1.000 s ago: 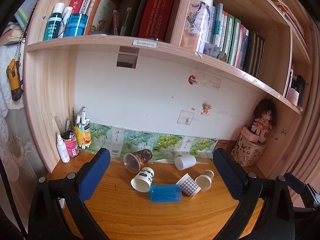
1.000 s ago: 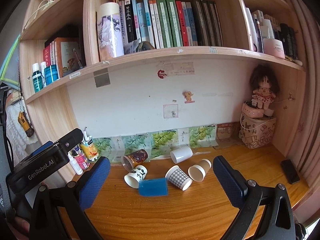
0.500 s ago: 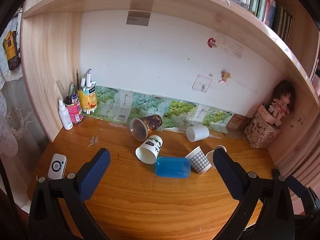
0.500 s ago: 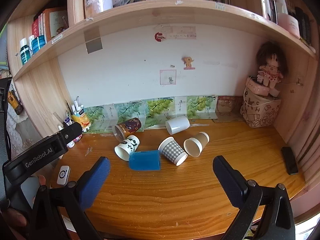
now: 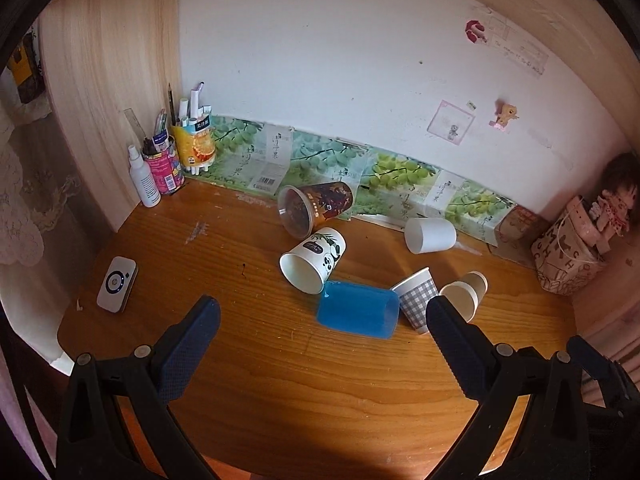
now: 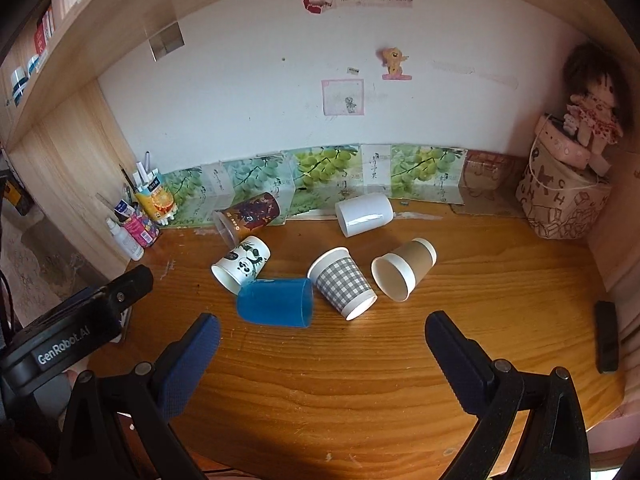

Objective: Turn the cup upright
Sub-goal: 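Move the right gripper toward the checkered paper cup lying on its side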

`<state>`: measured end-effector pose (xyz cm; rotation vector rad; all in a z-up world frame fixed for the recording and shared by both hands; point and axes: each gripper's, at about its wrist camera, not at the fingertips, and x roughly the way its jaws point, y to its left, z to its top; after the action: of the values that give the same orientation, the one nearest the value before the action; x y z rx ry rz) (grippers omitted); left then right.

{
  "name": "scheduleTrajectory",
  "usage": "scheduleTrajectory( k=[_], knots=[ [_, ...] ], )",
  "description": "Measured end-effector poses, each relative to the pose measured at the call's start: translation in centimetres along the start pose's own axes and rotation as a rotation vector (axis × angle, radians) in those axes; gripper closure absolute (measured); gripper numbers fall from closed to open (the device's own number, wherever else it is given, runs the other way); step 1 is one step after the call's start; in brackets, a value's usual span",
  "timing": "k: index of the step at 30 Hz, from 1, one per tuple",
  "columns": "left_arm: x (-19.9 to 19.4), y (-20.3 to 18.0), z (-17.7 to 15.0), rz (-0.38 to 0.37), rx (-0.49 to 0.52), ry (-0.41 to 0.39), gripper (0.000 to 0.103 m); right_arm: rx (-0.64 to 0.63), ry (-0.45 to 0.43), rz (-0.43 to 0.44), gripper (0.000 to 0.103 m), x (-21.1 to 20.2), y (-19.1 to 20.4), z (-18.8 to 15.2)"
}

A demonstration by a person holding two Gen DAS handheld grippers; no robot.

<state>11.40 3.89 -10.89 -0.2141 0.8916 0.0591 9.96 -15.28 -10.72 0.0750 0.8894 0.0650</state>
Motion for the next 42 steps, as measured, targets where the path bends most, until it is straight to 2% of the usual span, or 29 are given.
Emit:
scheduleTrajectory(
  k=[6, 10, 15, 21, 25, 33, 42],
  knots=[
    [1.6, -1.0, -0.2, 0.067, -0.052, 0.037, 0.0, -0.082, 0.039, 0.059, 0.004, 4.0, -0.9, 2.1],
    [2.4, -1.2, -0.4, 0.085, -0.094, 0.06, 0.0, -0.143, 0.048, 0.103, 0.004, 6.4, -1.3, 2.8],
    [2.1, -1.8, -0.9, 0.082, -0.137, 0.021, 0.0, -0.199, 0.079, 0.143, 0.004, 9.3, -1.8, 3.1],
    [1.6, -3.1, -1.6, 0.086, -0.134, 0.006, 0.0, -0.198, 0.12, 0.203, 0.007, 12.4, -2.7, 2.8],
    [1.6, -3.5, -2.2, 0.131, -0.138, 0.017, 0.0, -0.179, 0.156, 0.239, 0.008, 14.5, -3.1, 2.5],
    [1.4, -2.9, -3.3, 0.212, -0.19, 0.031, 0.0, -0.198, 0.21, 0.258, 0.011, 18.1, -3.0, 2.1],
    [1.4, -2.7, -3.7, 0.232, -0.216, 0.048, 0.0, -0.226, 0.232, 0.24, 0.014, 20.9, -2.8, 1.9]
  ],
)
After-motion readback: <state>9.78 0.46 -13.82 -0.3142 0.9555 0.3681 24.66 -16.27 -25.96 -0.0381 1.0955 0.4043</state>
